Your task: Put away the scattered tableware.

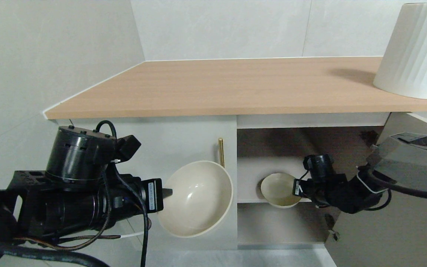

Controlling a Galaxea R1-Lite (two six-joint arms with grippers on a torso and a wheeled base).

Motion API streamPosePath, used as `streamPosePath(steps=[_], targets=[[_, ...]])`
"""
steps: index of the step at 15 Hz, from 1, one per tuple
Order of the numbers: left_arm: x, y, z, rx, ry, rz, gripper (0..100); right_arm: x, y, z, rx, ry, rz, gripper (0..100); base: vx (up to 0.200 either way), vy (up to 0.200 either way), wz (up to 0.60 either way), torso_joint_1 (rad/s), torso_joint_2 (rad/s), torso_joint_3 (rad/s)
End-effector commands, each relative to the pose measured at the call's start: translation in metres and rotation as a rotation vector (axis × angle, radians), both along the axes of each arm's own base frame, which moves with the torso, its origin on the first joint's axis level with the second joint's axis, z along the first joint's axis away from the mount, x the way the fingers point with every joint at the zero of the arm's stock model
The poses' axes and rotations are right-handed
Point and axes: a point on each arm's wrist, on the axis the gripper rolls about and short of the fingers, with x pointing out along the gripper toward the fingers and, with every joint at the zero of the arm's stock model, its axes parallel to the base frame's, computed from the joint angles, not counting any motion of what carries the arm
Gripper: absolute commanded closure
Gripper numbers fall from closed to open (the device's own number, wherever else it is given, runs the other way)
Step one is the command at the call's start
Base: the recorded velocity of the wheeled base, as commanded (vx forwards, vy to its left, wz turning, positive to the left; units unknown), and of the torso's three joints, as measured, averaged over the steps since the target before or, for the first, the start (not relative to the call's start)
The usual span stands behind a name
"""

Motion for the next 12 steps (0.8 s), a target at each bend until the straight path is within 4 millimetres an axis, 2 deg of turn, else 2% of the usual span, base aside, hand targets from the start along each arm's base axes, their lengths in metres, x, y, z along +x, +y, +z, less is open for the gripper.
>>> streamPosePath(steps=[1,7,12], targets=[[0.001,-0.005,-0.007,0.014,0.023,-0.016,100,0.011,0.000,-0.016,-0.011,0.012,-0.019,100,0.000,0.000,0.00,0.000,0.00,0.000],[0.004,-0.010,-0.016,0.036,0.053,-0.022,100,0.036,-0.006,-0.025,-0.011,-0.026,-0.082,100,0.000,0.000,0.00,0.000,0.00,0.000],[0.004,-0.010,-0.016,0.037,0.055,-0.022,100,0.044,-0.005,-0.025,-0.007,-0.047,-0.088,100,0.000,0.000,0.00,0.000,0.00,0.000]])
